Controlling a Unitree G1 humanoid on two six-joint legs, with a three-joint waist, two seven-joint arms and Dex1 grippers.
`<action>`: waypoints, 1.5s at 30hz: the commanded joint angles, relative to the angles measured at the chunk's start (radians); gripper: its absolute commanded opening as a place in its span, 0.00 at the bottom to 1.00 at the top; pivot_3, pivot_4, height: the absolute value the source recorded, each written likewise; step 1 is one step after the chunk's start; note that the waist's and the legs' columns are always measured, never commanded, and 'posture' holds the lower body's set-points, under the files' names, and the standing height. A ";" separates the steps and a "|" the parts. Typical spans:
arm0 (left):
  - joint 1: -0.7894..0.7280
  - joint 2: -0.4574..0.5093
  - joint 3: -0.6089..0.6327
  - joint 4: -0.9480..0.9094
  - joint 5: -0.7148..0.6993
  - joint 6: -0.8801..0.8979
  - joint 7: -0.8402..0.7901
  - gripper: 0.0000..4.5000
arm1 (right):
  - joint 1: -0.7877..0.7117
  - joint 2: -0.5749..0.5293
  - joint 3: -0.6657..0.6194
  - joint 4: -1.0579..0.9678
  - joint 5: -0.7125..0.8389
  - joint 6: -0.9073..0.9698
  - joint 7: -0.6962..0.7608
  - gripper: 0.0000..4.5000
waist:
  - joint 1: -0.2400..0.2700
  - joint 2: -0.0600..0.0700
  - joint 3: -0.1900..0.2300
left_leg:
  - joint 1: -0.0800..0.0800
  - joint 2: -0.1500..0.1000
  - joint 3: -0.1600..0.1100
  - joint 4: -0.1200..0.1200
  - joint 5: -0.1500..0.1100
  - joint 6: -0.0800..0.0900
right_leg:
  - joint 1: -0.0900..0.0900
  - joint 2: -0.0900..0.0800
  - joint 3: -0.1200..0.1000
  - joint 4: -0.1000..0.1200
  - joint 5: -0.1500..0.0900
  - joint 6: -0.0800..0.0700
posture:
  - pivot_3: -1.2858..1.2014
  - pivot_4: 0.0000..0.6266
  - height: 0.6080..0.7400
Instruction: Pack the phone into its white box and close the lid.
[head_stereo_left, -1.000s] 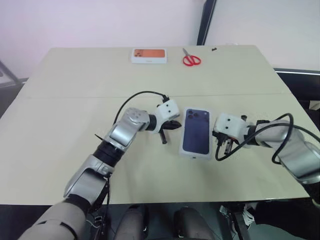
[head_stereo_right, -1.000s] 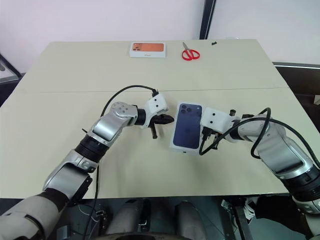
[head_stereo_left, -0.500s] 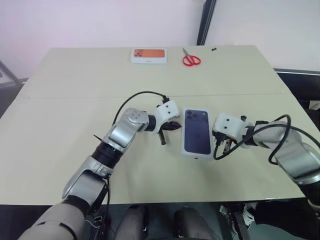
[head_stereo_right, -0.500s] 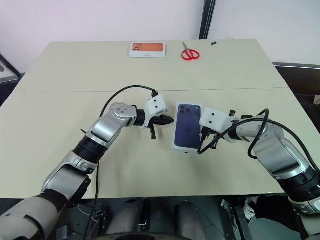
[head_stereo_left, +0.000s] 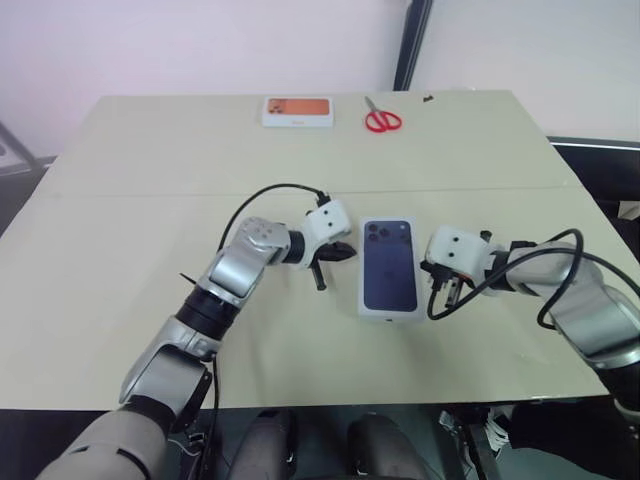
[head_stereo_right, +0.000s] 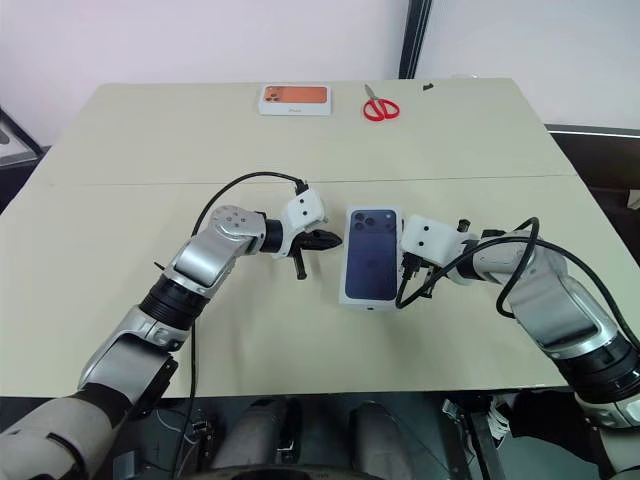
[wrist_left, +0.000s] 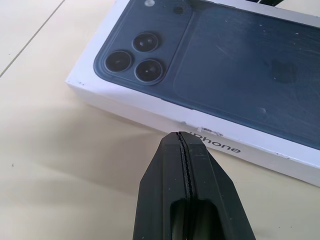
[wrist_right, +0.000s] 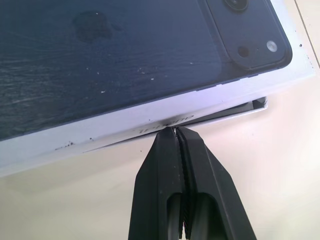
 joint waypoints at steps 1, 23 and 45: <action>-0.019 -0.022 0.017 -0.025 -0.016 -0.005 0.008 0.00 | -0.013 0.008 -0.031 -0.008 -0.007 -0.015 -0.002 0.01 | 0.000 0.000 0.000 | 0.000 0.000 0.000 0.000 0.000 0.000 | 0.000 0.000 0.000 0.000 0.000 0.000 | 0.52 0.24 1.00; -0.085 -0.079 0.012 0.100 0.004 -0.054 0.045 0.00 | -0.005 0.018 -0.040 -0.009 -0.020 -0.006 0.000 0.01 | -0.001 0.000 0.000 | 0.000 0.000 0.000 0.000 0.000 0.000 | 0.000 0.000 0.000 0.001 0.000 0.000 | 0.52 0.24 1.00; -0.041 0.000 0.054 0.009 -0.039 -0.002 -0.019 0.00 | 0.041 -0.072 -0.167 -0.011 0.011 -0.095 0.110 0.01 | -0.001 0.000 0.000 | 0.000 0.000 0.000 0.001 0.000 0.000 | -0.001 0.000 0.000 0.003 0.000 0.000 | 0.52 0.24 1.00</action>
